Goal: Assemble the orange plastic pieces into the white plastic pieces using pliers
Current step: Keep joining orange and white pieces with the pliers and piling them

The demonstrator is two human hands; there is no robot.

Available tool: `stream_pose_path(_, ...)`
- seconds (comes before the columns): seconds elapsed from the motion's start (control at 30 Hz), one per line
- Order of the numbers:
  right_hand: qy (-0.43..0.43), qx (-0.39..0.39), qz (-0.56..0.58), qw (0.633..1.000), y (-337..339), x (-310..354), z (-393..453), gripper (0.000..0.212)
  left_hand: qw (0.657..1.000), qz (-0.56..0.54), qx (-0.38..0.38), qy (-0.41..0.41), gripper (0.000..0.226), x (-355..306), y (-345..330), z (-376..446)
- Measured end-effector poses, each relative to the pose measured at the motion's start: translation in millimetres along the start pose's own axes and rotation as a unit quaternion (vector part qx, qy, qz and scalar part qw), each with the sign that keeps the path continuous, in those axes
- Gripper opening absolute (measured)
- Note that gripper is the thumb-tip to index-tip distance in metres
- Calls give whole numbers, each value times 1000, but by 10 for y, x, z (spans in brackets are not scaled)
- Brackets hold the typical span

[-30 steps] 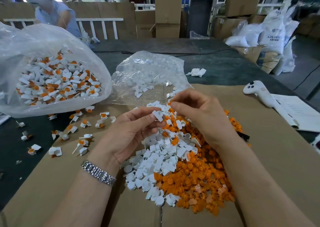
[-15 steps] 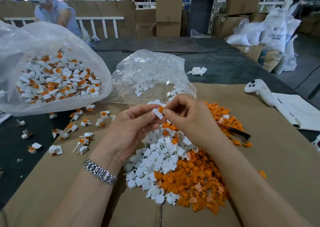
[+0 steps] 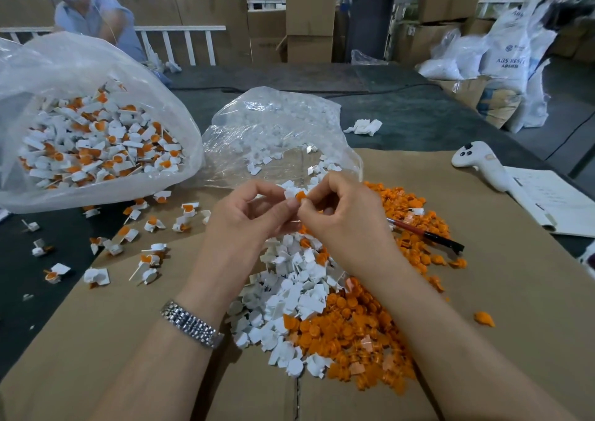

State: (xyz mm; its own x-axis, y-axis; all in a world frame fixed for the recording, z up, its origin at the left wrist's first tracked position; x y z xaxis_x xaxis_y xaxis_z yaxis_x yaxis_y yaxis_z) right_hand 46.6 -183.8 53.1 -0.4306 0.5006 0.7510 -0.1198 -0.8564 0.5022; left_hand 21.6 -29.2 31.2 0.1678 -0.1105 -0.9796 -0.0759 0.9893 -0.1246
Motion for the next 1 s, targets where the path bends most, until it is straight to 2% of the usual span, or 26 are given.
stream_pose_path(0.37, -32, 16, -4, 999, -47, -15, -21, 10, 999, 6, -48, 10, 19, 60, 33, 27)
stream_pose_path(0.57, -39, 46, 5, 998, -7, -30, 3, 11, 997, -40, -47, 43, 8, 110, 66, 69)
stream_pose_path(0.67, -45, 73, -5, 996, 113, -91, 56, 20, 994, -81, -47, 62, 15, 133, 65, 81)
stream_pose_path(0.7, -51, 69, -35, 996, 190, -132, 85, 25, 991, -103, -47, 72, 18, 139, 71, 80)
stream_pose_path(0.77, -74, 60, -165, 982, 347, -249, 134, 37, 986, -133, -47, 89, 15, 148, 85, 81)
stream_pose_path(0.87, -157, 130, -331, 921, 440, -438, 113, 50, 982, -149, -37, 110, 8, 148, 87, 75)
stream_pose_path(0.93, -181, 170, -375, 893, 419, -487, 72, 46, 981, -150, -29, 118, 6, 141, 69, 77)
stream_pose_path(1.0, -175, 168, -396, 886, 411, -490, 55, 36, 982, -143, -25, 120, 5, 121, 49, 76)
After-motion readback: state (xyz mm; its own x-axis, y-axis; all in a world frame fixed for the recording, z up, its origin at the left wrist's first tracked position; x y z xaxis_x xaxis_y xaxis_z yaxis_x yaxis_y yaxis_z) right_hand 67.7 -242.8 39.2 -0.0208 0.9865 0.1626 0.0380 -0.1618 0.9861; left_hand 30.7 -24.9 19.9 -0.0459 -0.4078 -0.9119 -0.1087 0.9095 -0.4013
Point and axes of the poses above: each hand's wrist, its own z-axis towards the middle knuckle, its own y-axis out of the back of the hand, x = y × z, the point moved 5 cm from there along z, towards the middle knuckle, and after that the axes turned 1 degree about z, right-handed, at the moved point
